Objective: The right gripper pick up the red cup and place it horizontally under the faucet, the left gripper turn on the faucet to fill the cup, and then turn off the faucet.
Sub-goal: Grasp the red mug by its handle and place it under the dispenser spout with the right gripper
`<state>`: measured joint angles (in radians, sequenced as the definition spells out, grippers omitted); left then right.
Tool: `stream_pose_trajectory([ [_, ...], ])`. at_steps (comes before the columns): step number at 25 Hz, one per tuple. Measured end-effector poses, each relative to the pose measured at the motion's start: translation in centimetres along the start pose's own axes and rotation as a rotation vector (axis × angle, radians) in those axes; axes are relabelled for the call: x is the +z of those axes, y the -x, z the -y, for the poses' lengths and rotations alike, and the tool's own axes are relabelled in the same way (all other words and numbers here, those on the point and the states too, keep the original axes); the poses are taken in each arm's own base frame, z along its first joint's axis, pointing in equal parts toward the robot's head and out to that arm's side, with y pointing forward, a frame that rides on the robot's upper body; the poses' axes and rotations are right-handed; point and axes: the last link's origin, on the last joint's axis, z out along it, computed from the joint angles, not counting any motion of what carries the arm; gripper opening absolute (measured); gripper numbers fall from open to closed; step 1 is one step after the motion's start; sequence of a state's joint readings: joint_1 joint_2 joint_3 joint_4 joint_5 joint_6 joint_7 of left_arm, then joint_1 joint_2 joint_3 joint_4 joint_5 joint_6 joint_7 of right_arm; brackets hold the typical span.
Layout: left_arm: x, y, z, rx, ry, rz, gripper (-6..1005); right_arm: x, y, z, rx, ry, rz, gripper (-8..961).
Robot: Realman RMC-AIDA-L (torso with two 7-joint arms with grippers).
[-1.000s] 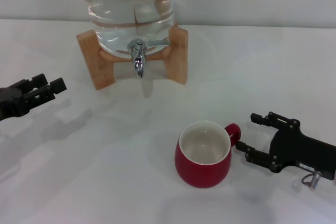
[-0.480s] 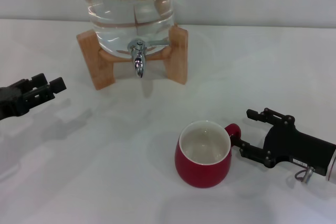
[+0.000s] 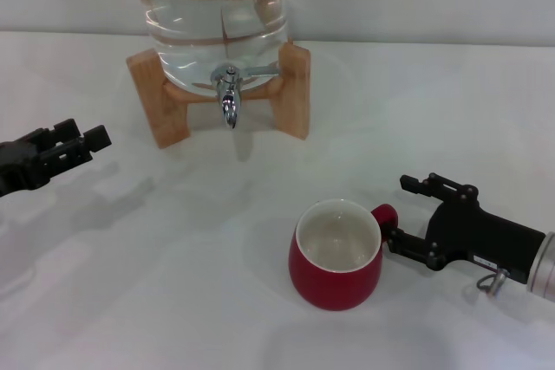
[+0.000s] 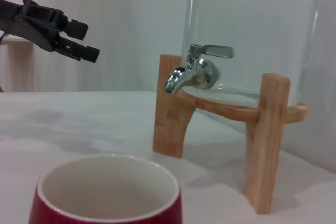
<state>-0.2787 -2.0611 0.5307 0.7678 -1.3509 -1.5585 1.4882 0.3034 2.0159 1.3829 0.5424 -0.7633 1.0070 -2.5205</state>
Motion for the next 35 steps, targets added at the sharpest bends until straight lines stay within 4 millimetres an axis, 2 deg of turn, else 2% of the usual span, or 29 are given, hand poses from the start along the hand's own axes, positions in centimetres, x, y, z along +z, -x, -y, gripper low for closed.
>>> stream_pose_trajectory([
  [12, 0.07, -0.03, -0.02, 0.000, 0.002, -0.001, 848, 0.87, 0.51, -0.20, 0.001, 0.005, 0.013, 615],
  [35, 0.10, 0.03, -0.08, -0.002, 0.004, -0.001, 847, 0.85, 0.50, 0.42, 0.035, -0.043, 0.016, 598],
])
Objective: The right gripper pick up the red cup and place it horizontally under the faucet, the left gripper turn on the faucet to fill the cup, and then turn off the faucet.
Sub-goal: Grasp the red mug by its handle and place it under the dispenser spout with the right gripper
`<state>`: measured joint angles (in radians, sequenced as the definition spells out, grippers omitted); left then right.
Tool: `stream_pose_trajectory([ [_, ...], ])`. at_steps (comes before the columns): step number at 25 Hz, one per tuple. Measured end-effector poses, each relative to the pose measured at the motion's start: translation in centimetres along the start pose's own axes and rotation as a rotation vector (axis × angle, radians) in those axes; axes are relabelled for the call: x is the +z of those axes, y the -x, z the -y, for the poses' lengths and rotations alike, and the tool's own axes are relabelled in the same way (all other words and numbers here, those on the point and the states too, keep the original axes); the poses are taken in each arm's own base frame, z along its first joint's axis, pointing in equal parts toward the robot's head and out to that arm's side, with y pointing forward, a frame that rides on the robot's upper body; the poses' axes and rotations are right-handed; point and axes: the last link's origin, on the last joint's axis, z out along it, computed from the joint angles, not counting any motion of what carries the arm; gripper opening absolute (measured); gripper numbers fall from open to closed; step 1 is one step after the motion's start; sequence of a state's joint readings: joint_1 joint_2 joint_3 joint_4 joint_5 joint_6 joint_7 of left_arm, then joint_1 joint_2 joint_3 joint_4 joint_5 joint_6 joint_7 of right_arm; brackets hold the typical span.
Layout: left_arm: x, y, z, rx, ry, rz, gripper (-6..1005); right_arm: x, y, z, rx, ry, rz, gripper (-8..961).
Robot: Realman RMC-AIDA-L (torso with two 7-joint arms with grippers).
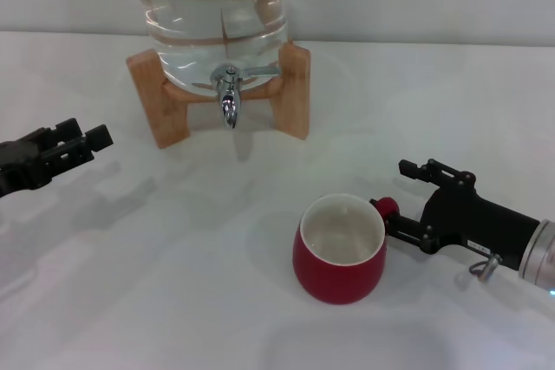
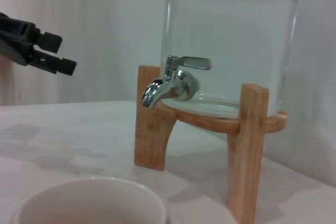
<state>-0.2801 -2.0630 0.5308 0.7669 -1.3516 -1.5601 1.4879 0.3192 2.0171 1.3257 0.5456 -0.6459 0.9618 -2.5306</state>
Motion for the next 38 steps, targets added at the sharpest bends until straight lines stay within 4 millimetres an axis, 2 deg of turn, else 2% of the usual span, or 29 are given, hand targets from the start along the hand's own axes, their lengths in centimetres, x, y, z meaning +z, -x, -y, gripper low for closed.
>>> stream_pose_trajectory([
  [25, -0.04, 0.08, -0.10, -0.012, 0.008, 0.006, 848, -0.03, -0.11, -0.47, -0.003, 0.021, -0.002, 580],
  [30, -0.06, 0.04, -0.08, -0.011, 0.007, 0.007, 848, -0.10, -0.14, -0.44, -0.001, 0.020, -0.002, 402],
  [38, -0.05, -0.01, -0.07, -0.009, 0.008, 0.008, 847, -0.14, -0.09, -0.41, 0.002, 0.019, 0.002, 402],
])
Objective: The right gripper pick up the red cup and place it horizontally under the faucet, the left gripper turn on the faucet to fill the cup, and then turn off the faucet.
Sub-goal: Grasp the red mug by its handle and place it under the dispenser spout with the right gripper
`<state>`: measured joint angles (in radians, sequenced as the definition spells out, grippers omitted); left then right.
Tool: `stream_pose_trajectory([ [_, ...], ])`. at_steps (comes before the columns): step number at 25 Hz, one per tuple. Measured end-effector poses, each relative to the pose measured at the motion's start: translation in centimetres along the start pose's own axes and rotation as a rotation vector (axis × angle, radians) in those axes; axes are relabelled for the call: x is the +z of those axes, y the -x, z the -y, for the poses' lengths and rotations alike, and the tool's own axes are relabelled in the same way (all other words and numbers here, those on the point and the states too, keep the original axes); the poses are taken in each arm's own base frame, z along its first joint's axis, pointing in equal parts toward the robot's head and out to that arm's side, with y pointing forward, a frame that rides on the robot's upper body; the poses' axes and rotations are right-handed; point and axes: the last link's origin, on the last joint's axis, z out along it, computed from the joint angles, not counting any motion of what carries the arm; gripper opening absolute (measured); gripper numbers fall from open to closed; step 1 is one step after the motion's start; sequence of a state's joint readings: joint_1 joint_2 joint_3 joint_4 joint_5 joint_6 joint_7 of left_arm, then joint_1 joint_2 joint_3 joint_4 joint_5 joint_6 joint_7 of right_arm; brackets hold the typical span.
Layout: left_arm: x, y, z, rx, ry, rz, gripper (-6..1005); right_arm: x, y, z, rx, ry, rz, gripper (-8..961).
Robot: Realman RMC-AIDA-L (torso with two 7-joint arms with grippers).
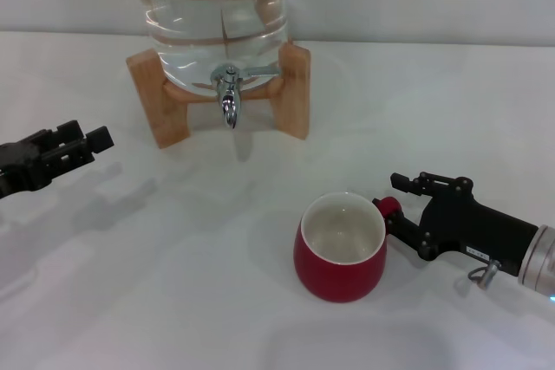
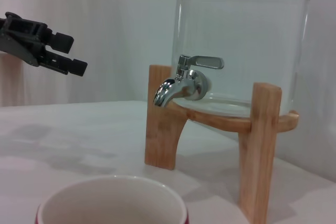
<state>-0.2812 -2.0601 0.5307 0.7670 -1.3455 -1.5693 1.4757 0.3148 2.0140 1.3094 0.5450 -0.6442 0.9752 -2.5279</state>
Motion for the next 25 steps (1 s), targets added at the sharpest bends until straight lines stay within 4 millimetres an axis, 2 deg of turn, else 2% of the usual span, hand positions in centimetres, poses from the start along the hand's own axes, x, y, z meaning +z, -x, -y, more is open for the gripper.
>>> stream_pose_trajectory([
  [9, 0.03, -0.02, 0.00, 0.001, 0.001, 0.000, 847, -0.31, 0.29, -0.24, 0.011, 0.019, 0.031, 403],
  [25, 0.00, -0.11, 0.02, 0.001, 0.000, -0.002, 847, -0.43, -0.34, -0.20, 0.012, 0.016, -0.002, 403],
])
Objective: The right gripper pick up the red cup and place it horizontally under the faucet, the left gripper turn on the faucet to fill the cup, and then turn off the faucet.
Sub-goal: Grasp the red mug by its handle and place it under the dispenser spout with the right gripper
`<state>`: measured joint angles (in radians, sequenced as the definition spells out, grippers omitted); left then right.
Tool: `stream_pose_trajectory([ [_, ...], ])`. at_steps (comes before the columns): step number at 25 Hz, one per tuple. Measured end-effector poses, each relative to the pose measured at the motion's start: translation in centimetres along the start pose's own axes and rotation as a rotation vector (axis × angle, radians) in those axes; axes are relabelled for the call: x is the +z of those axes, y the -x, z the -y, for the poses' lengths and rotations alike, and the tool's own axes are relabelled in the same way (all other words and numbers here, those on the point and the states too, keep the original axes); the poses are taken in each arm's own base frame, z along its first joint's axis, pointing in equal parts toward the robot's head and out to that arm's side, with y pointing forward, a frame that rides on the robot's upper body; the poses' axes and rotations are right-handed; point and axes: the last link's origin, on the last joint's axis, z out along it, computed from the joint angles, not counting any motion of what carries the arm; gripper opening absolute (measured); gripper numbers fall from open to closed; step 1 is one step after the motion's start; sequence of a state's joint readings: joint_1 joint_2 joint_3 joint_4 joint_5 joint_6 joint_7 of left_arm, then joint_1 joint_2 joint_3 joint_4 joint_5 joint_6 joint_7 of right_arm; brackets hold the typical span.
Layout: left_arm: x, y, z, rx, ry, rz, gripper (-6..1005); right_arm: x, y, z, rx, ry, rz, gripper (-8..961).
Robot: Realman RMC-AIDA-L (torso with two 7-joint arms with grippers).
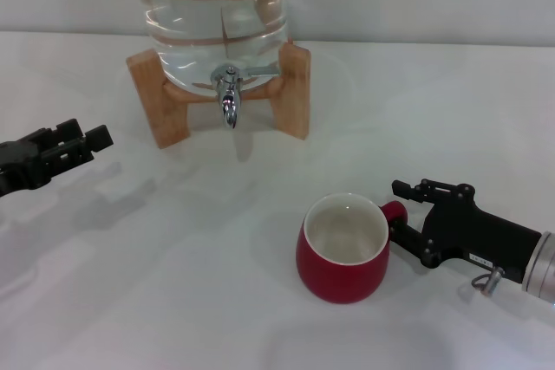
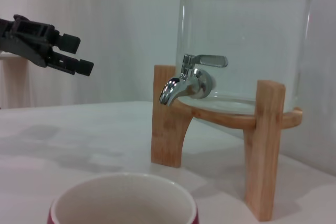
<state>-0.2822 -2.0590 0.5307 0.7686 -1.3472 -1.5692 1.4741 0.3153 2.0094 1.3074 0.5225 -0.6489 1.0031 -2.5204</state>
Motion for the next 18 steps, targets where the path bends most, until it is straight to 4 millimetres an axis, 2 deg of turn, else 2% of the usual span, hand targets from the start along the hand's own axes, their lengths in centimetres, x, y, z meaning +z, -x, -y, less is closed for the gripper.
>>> stream_pose_trajectory([
  [18, 0.00, 0.01, 0.00, -0.001, 0.000, 0.001, 848, -0.62, 0.07, -0.30, 0.013, 0.009, 0.026, 403],
])
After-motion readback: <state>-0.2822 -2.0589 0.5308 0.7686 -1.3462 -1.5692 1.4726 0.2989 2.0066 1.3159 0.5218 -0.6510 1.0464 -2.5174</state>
